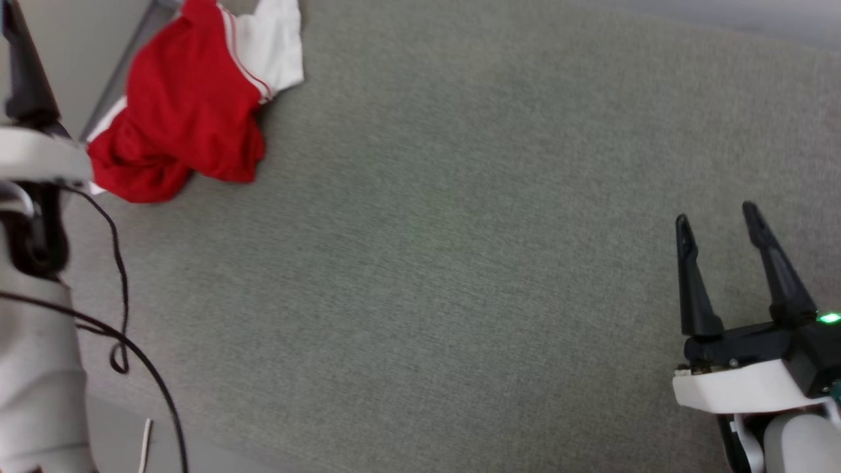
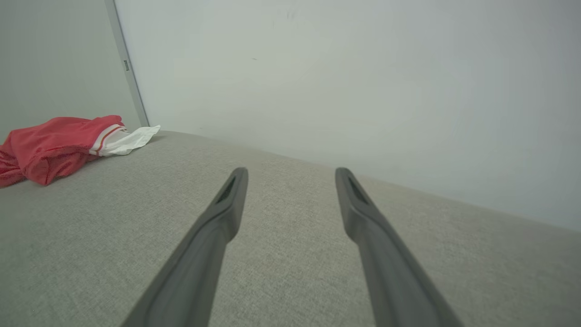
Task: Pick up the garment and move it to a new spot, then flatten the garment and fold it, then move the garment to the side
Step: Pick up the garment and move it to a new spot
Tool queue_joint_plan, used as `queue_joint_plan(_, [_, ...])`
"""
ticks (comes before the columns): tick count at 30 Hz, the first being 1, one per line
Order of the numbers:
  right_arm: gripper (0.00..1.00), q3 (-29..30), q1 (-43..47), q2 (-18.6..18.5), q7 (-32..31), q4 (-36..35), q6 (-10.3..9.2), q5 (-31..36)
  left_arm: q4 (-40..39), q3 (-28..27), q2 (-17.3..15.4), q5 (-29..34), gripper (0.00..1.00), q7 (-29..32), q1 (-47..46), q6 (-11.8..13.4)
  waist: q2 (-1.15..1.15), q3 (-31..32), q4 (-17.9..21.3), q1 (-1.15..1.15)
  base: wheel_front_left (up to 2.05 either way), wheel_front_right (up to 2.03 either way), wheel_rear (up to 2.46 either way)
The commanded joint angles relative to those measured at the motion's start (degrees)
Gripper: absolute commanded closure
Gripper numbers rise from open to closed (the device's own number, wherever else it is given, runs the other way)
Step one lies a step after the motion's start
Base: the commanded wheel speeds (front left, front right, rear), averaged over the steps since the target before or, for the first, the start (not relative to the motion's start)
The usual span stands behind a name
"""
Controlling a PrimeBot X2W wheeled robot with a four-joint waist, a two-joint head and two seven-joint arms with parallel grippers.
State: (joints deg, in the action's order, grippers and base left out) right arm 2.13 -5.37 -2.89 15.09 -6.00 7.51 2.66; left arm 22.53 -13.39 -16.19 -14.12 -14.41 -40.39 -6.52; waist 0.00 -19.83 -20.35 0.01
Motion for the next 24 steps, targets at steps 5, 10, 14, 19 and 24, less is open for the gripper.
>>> queue_joint_plan(5, [0.00, 0.59, -2.56, 0.03, 0.12, -3.41, -0.04, 2.17, 7.09, 2.29, -6.08, -6.39, 0.00, 8.13, -9.16, -0.82, 0.00, -8.61, 4.80, -0.01, 0.00, 0.00, 0.00])
queue_joint_plan(10, [0.00, 0.96, -3.66, 0.03, 0.12, -5.52, -0.04, 3.41, 13.22, 9.13, -11.67, -15.26, 0.00, 20.12, -15.00, -0.85, 0.00, -11.86, 6.06, -0.01, 0.00, 0.00, 0.00])
queue_joint_plan(14, [0.00, 0.53, -4.48, 0.03, 0.12, -7.05, -0.04, 3.78, 17.73, 12.46, -15.83, -22.62, 0.00, 30.53, -19.18, -0.86, 0.00, -14.17, 7.27, -0.01, 0.00, 0.00, 0.00])
queue_joint_plan(19, [0.00, 0.57, -5.29, 0.04, 0.12, -8.18, -0.04, 4.38, 21.06, 17.05, -19.17, -30.06, 0.00, 41.96, -21.83, -0.87, 0.00, -16.67, 8.46, -0.01, 0.00, 0.00, 0.00])
queue_joint_plan(24, [0.00, 0.69, -6.21, 0.03, 0.12, -9.32, -0.04, 5.08, 24.23, 22.61, -21.04, -36.63, 0.00, 54.62, -22.20, -0.88, 0.00, -19.50, 9.42, -0.01, 0.00, 0.00, 0.00])
